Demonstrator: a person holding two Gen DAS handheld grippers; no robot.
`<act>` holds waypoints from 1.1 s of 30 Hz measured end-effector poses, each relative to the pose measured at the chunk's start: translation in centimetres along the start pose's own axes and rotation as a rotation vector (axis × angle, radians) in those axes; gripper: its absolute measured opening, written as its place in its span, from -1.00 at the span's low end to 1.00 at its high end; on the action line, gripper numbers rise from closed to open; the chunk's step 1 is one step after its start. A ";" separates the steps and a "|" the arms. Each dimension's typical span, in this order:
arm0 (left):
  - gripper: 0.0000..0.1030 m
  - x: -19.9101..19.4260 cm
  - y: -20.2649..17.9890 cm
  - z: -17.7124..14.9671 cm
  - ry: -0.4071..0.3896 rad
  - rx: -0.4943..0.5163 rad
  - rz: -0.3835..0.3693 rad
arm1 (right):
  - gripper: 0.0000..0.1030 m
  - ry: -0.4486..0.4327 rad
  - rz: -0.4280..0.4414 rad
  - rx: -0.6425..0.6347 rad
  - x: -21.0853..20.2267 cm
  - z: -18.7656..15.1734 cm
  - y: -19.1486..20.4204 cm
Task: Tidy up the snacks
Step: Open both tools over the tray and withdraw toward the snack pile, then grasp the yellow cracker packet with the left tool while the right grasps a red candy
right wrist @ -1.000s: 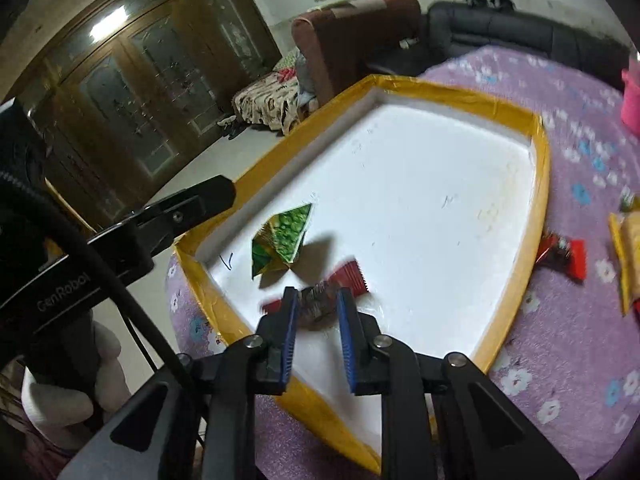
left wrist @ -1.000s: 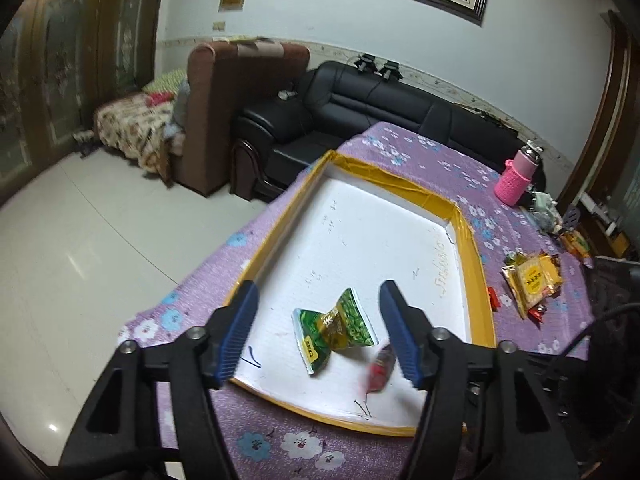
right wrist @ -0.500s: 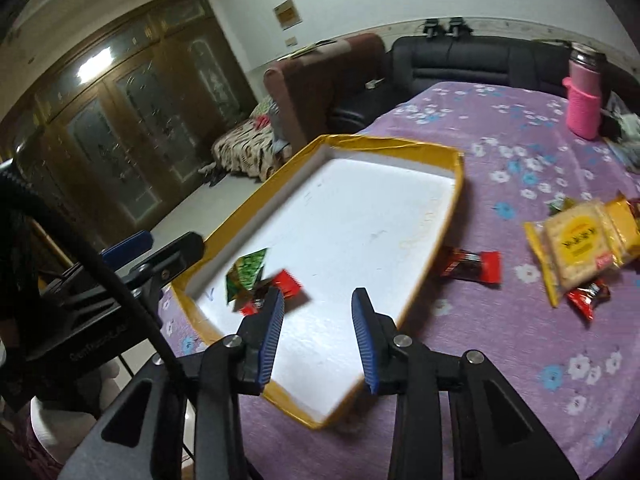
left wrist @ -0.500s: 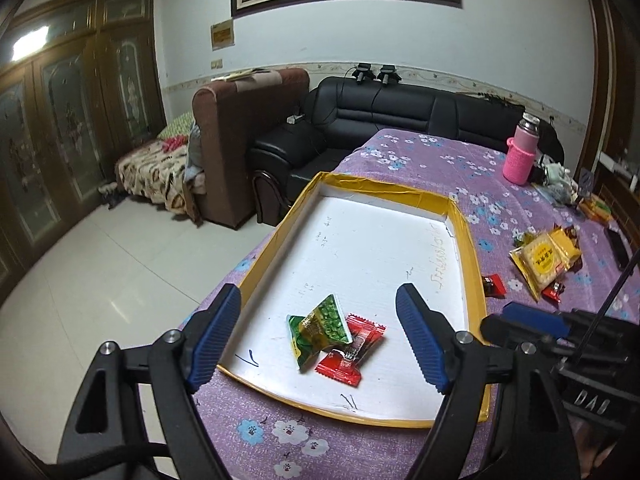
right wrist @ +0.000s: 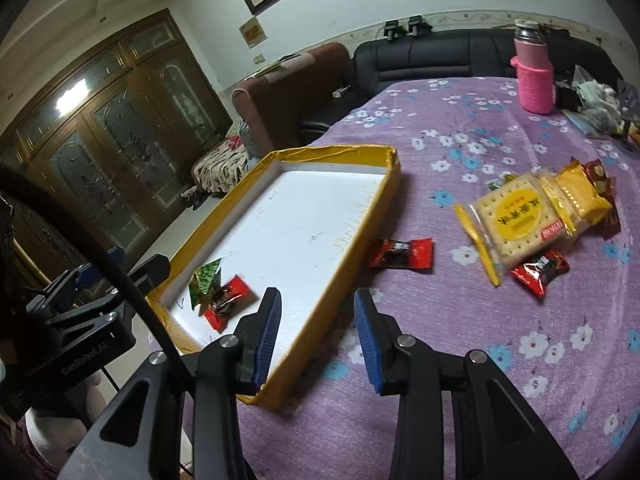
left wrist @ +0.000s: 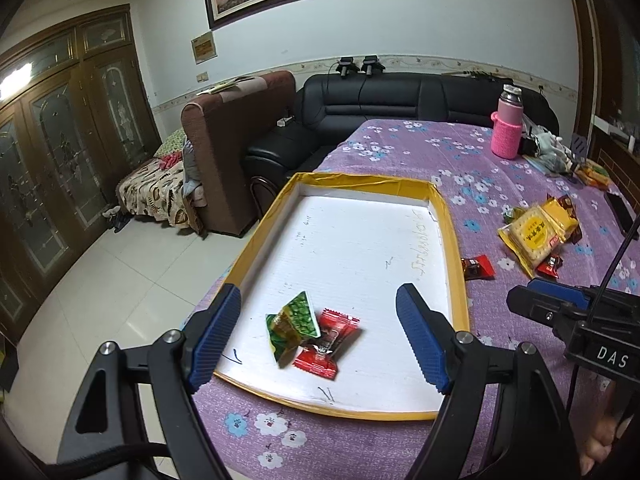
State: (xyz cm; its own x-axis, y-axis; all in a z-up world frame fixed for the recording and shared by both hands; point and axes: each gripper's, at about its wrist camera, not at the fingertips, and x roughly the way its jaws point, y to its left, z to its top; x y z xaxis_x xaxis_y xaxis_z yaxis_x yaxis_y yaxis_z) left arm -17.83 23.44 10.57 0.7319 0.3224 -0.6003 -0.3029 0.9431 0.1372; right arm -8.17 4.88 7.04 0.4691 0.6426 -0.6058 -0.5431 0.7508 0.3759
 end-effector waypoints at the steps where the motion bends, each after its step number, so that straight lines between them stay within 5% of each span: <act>1: 0.56 0.0 -0.2 -0.1 0.003 0.004 0.002 | -0.28 0.000 -0.002 0.003 -0.1 -0.1 -0.2; 19: 0.58 1.6 -2.5 -0.3 0.055 0.057 0.001 | -0.28 -0.007 -0.054 0.091 -1.1 -0.5 -5.6; 29: 0.58 1.9 -3.4 0.1 0.042 0.010 -0.159 | -0.21 0.007 -0.267 0.160 -1.4 1.2 -13.4; 33: 0.58 1.7 -4.6 0.6 0.028 0.038 -0.203 | -0.20 -0.003 -0.276 0.189 -0.6 2.2 -14.5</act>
State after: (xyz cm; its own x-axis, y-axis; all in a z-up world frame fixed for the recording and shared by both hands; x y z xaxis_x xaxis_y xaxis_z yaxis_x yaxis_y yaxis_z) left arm -14.83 19.67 9.40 0.7583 0.1239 -0.6400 -0.1274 0.9910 0.0409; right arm 0.95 -6.10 3.45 0.5828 0.4109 -0.7011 -0.2563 0.9116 0.3213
